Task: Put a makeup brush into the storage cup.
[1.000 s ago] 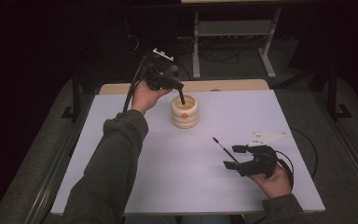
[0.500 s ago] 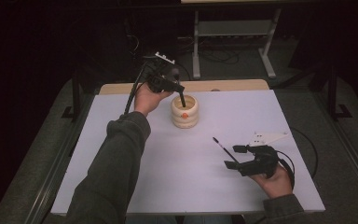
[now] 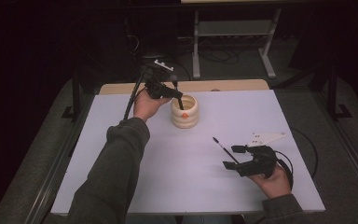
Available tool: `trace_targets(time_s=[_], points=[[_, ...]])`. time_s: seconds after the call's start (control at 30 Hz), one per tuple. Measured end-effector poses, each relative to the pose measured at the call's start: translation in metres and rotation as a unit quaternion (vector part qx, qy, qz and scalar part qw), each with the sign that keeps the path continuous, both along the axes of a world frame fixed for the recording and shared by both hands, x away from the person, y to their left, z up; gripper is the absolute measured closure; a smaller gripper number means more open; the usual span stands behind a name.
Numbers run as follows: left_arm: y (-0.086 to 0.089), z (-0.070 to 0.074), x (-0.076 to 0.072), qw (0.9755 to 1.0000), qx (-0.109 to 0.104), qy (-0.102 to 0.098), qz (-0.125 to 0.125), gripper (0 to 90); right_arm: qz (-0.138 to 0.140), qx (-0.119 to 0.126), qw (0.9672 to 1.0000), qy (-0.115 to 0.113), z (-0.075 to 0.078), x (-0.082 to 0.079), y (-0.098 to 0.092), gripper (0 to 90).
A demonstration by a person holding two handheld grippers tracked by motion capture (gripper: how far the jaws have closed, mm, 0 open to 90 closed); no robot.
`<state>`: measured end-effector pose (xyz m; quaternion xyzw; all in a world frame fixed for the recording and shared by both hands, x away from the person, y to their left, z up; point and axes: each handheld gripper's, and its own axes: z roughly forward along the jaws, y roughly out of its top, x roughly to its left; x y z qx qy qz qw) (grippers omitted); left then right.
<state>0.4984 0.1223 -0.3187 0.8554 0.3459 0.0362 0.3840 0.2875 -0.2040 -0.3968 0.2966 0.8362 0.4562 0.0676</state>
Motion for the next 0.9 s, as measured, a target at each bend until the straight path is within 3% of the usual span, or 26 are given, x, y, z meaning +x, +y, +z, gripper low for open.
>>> trace_targets(time_s=[0.27,0.37,0.57,0.77,0.8,0.9], points=[[-0.003,-0.007,-0.002,1.0000,0.008,-0.003,-0.003,77.3,0.001,0.001,1.0000,-0.001,0.000,0.000,0.001,28.1],[-0.007,-0.010,-0.004,1.0000,0.001,0.001,0.004,77.3,0.002,0.000,1.0000,-0.001,0.000,0.000,0.002,28.2],[-0.011,-0.017,-0.004,0.9997,0.022,0.002,-0.004,77.3,0.002,0.000,1.0000,0.000,0.000,0.000,0.001,28.2],[-0.012,-0.020,-0.006,0.9996,0.028,-0.001,0.001,77.1,0.002,0.000,1.0000,0.001,0.000,-0.001,0.002,28.2],[-0.010,-0.020,-0.006,0.9992,0.040,-0.005,-0.005,76.9,0.002,0.000,1.0000,0.001,0.000,-0.001,0.002,28.2],[-0.008,-0.020,-0.009,0.9990,0.043,-0.011,0.002,71.6,0.002,0.001,1.0000,0.001,0.001,-0.001,0.001,28.2]])
